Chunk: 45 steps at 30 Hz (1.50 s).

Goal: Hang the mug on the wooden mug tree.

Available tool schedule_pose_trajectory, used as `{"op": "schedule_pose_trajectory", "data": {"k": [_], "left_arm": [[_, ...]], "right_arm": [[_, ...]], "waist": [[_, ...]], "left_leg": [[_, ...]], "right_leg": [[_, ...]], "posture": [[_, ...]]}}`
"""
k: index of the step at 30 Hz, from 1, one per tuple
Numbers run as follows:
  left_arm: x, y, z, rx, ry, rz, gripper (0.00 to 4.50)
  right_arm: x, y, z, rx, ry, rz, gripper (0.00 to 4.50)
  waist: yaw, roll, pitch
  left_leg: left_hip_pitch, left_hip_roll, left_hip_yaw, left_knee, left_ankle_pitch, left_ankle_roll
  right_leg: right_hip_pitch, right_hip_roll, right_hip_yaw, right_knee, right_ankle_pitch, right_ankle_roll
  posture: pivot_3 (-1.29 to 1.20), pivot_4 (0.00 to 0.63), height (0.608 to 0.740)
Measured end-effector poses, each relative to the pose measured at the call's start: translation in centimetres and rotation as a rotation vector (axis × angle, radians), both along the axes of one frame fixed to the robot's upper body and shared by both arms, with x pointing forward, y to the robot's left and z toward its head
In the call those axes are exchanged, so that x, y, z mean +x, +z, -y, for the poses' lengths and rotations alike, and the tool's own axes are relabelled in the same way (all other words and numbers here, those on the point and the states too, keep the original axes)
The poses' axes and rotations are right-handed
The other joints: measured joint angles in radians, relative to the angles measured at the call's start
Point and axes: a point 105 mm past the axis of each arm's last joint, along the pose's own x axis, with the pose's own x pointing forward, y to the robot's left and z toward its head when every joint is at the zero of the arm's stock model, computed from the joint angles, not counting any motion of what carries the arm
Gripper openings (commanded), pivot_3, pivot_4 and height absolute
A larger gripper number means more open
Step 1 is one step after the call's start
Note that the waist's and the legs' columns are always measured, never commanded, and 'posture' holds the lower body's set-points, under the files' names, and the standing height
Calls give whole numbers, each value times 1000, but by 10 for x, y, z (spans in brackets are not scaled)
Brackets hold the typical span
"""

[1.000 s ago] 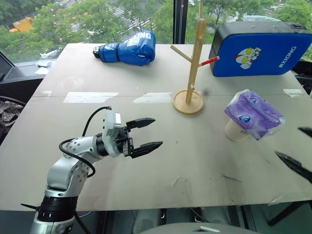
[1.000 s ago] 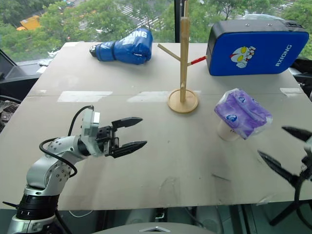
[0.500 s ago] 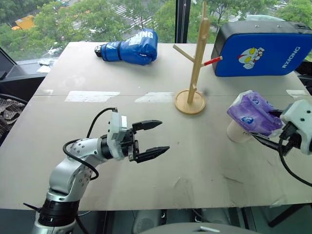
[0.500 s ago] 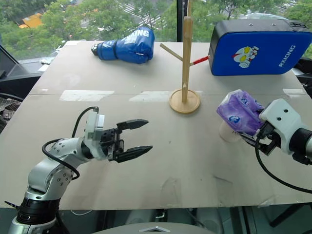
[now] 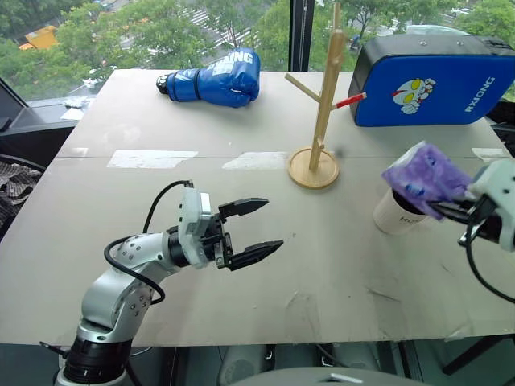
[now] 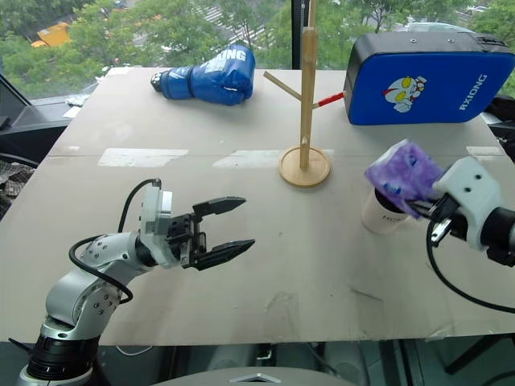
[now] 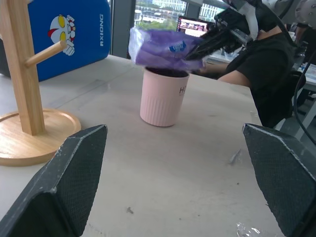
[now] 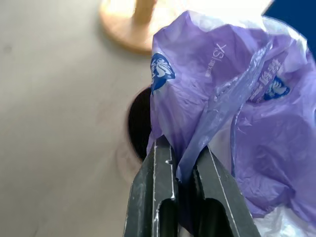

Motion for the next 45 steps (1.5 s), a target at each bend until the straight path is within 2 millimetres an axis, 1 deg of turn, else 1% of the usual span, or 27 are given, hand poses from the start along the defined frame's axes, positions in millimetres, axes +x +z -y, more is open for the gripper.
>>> {"op": "schedule_pose_trajectory", "data": {"k": [2, 3, 4, 5, 6, 8, 9, 10, 11, 12, 14, 15, 18, 19, 20, 22, 23, 25, 26, 28, 30, 31, 35, 39, 41, 44, 45], "left_arm": [[0, 1, 0, 0, -6, 4, 4500], [0, 2, 1, -1, -7, 6, 4500], [1, 2, 1, -3, -8, 9, 4500], [2, 4, 3, -7, -14, 14, 4500], [2, 4, 3, -9, -16, 17, 4500], [3, 5, 5, -14, -24, 17, 4500], [4, 5, 7, -15, -34, 15, 4500], [4, 6, 9, -17, -41, 17, 4500], [4, 6, 9, -17, -44, 16, 4500], [5, 6, 10, -17, -44, 15, 4500], [6, 7, 10, -18, -44, 18, 4500], [6, 7, 10, -21, -44, 19, 4500], [7, 7, 10, -23, -42, 16, 4500], [7, 7, 10, -23, -42, 16, 4500], [7, 7, 10, -24, -43, 15, 4500], [7, 6, 10, -25, -40, 10, 4500], [7, 5, 9, -25, -37, 5, 4500], [7, 3, 8, -24, -34, 0, 4500], [7, 3, 8, -23, -35, -1, 4500], [7, 3, 8, -23, -37, 0, 4500], [7, 3, 8, -22, -39, 0, 4500], [6, 3, 7, -18, -41, 0, 4500], [5, 3, 7, -10, -55, 0, 4500], [3, 1, 5, -1, -63, -11, 4500], [2, 1, 3, 2, -64, -12, 4500], [2, 2, 0, 1, -54, -14, 4500], [2, 2, -1, 2, -50, -11, 4500]], "right_arm": [[5, 12, 27, -14, -128, 61, 68], [7, 12, 41, -20, -192, 67, 68], [8, 10, 47, -20, -216, 63, 68], [12, 4, 61, -13, -272, 52, 68], [13, 0, 68, -9, -300, 42, 68], [24, -15, 85, 3, -363, 7, 68], [33, -28, 96, 11, -388, -23, 320], [37, -38, 102, 8, -406, -43, 635], [41, -53, 110, 8, -427, -79, 870], [45, -68, 116, 7, -442, -115, 1304], [48, -88, 122, -1, -450, -165, 2231], [49, -99, 124, -9, -434, -197, 2781], [50, -101, 123, -28, -403, -198, 4051], [49, -100, 123, -40, -397, -194, 4388], [44, -97, 125, -58, -389, -193, 4485], [32, -88, 123, -38, -364, -181, 4485], [19, -80, 114, -6, -325, -181, 4485], [3, -59, 91, 45, -238, -155, 4485], [-6, -50, 76, 80, -195, -132, 4485], [-12, -46, 57, 110, -149, -115, 4485], [-14, -50, 49, 134, -165, -101, 4485], [-11, -60, 44, 170, -211, -77, 4485], [1, -78, 35, 209, -277, -46, 4485], [18, -98, 35, 232, -326, -30, 4485], [24, -103, 37, 235, -341, -29, 4485], [38, -102, 35, 260, -331, 0, 4485], [42, -103, 34, 267, -327, 3, 4244]], "waist": [[0, 0, 0], [0, 0, 0], [-1, 0, 0], [-3, 0, 0], [-3, 0, 0], [-5, 0, -1], [-8, 0, -1], [-8, 0, -1], [-8, 0, -1], [-7, 1, 0], [-6, 3, 0], [-5, 5, 1], [-4, 6, 1], [-3, 6, 1], [-1, 6, 1], [3, 6, 1], [8, 8, 1], [6, 7, 1], [4, 6, 1], [-4, 3, 0], [-6, 2, 0], [-5, 2, 0], [-4, 3, -1], [-4, 4, 0], [-4, 4, 0], [-5, 4, 0], [-5, 4, 0]], "left_leg": [[0, 0, 0, 0, 0, 0], [0, 0, 0, 0, 0, 0], [0, 0, 0, 0, 0, 0], [1, 0, 1, 0, 0, 0], [1, 0, 1, 0, 0, 0], [1, 0, 2, 0, 0, 0], [2, 0, 3, 0, 0, 0], [2, 0, 3, 0, 0, 0], [2, 0, 4, 0, 0, 0], [2, 0, 4, 0, 0, 0], [2, 0, 5, 0, 0, 0], [2, 0, 5, 0, 0, 0], [1, 0, 5, 0, 0, 0], [1, 0, 5, 0, 0, 0], [1, 0, 4, 0, 0, 0], [0, 0, 3, 0, 0, 0], [0, 0, 3, 0, 0, 0], [1, 1, 2, -1, 0, 0], [1, 2, 1, 0, 0, 0], [2, 3, 0, 0, 0, -1], [2, 3, 0, 0, 0, -1], [2, 3, 0, 1, 0, -1], [2, 2, 1, 1, 0, -1], [1, 1, 2, 0, 0, -1], [1, 1, 3, 0, 0, -1], [1, 0, 3, 0, 0, -1], [2, 0, 3, 0, 0, -1]], "right_leg": [[0, 1, 0, 0, 0, 0], [0, 1, 0, 0, 0, 0], [0, 1, 0, 0, 0, 0], [0, 2, 1, 0, 0, 0], [0, 2, 1, 0, 0, 0], [0, 3, 2, 1, 0, 0], [0, 3, 2, 1, 0, 0], [0, 3, 2, 1, 0, 0], [0, 4, 2, 1, 0, 0], [0, 4, 2, 1, 0, 0], [-1, 4, 3, 1, 0, 0], [-1, 4, 3, 1, 0, 0], [-1, 3, 2, 1, 0, 0], [-1, 3, 2, 1, 0, 0], [-1, 3, 2, 1, 0, 0], [0, 2, 1, 1, 0, 1], [0, 2, 1, 1, 0, 1], [0, 3, 1, 1, 0, 1], [1, 2, 1, 1, 0, 1], [2, 1, 1, 1, 0, 1], [2, 1, 1, 0, 0, 0], [2, 0, 1, 1, 0, 0], [0, 2, 2, 1, 0, 0], [0, 4, 2, 1, 0, 0], [0, 4, 2, 1, 0, 0], [0, 4, 2, 1, 0, 0], [0, 4, 1, 1, 0, 0]], "posture": [[0, 150, 731], [0, 150, 731], [0, 150, 731], [0, 150, 731], [0, 150, 731], [0, 150, 731], [0, 150, 731], [0, 150, 731], [0, 150, 731], [0, 150, 731], [0, 150, 731], [0, 150, 731], [0, 150, 731], [0, 150, 731], [0, 150, 731], [0, 150, 731], [0, 150, 731], [0, 150, 731], [0, 150, 731], [0, 150, 731], [0, 150, 731], [0, 150, 731], [0, 150, 731], [0, 150, 731], [0, 150, 731], [0, 150, 731], [0, 150, 731]]}}
